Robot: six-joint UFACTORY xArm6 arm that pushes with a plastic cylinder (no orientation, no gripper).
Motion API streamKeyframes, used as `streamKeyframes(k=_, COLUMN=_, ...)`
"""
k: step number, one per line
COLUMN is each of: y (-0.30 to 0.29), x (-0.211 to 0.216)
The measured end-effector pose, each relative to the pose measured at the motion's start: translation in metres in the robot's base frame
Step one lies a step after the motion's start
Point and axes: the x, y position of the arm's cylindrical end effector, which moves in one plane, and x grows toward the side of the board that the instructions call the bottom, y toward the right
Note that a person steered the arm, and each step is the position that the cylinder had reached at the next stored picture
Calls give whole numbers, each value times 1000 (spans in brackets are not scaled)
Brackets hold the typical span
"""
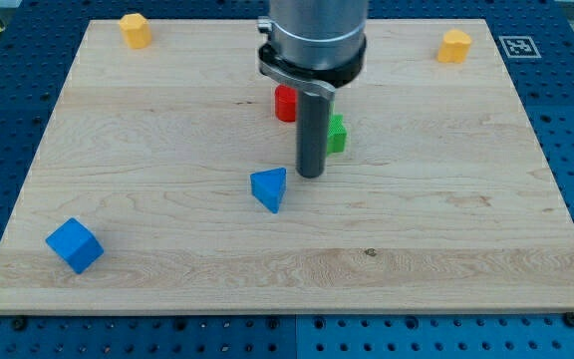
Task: Push the green star into the red circle
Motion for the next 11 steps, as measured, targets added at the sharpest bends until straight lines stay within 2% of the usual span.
streamKeyframes(k=1, y=42, x=0)
streamKeyframes(k=4, y=30, x=-11)
streamKeyframes(k=8, y=13, x=-47)
streamKeyframes(k=11, y=6, x=-50)
